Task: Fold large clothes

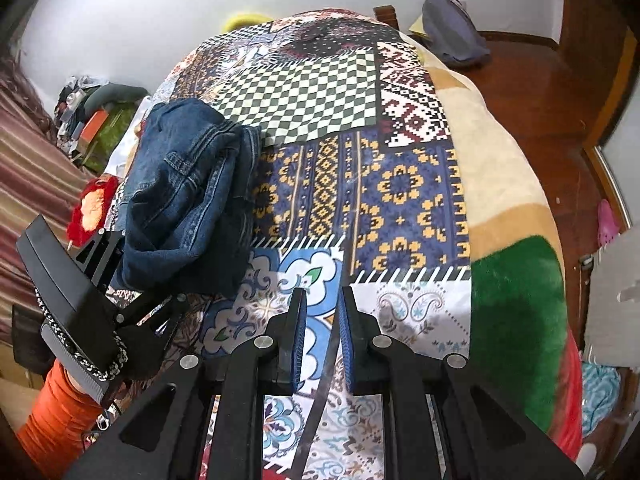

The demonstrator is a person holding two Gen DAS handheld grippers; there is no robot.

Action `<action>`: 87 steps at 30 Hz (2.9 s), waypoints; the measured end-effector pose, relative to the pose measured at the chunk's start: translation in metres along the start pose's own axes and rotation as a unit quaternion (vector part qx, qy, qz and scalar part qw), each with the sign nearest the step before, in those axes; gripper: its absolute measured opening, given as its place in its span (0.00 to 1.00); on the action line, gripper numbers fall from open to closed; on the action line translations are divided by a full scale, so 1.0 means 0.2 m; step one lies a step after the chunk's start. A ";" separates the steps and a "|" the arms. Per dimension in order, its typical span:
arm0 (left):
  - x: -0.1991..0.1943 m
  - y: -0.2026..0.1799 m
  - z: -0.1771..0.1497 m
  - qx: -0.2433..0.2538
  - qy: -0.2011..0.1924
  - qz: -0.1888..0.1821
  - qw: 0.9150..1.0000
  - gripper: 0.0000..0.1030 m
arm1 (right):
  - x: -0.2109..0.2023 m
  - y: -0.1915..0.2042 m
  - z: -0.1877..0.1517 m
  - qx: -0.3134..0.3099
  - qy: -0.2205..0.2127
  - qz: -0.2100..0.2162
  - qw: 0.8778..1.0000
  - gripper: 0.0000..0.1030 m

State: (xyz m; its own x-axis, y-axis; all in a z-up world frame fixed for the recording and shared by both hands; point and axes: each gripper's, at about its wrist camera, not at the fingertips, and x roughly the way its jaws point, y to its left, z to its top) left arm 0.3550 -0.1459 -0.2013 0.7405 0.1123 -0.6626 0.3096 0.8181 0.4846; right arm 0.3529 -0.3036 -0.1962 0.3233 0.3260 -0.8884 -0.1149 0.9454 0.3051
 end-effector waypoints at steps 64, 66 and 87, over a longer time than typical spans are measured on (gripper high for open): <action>0.20 1.21 -0.32 -0.264 0.058 -0.101 0.957 0.98 | 0.35 0.95 0.65 -0.195 -0.034 0.033 0.980 0.90; 0.32 1.19 -0.29 -0.258 0.072 -0.116 0.956 0.98 | 0.50 1.01 0.74 -0.207 -0.006 0.031 0.978 0.90; 0.58 1.44 -0.26 -0.356 0.064 -0.070 0.930 0.98 | 0.53 0.75 0.88 -0.138 -0.037 0.036 0.989 0.90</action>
State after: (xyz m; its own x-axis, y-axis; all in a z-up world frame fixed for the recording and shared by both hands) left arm 0.4991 0.1321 -0.1667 0.6323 0.0053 -0.7747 -0.1093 0.9906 -0.0824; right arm 0.5359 -0.1263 -0.1843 0.3721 0.4007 -0.8372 -0.3891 0.8863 0.2513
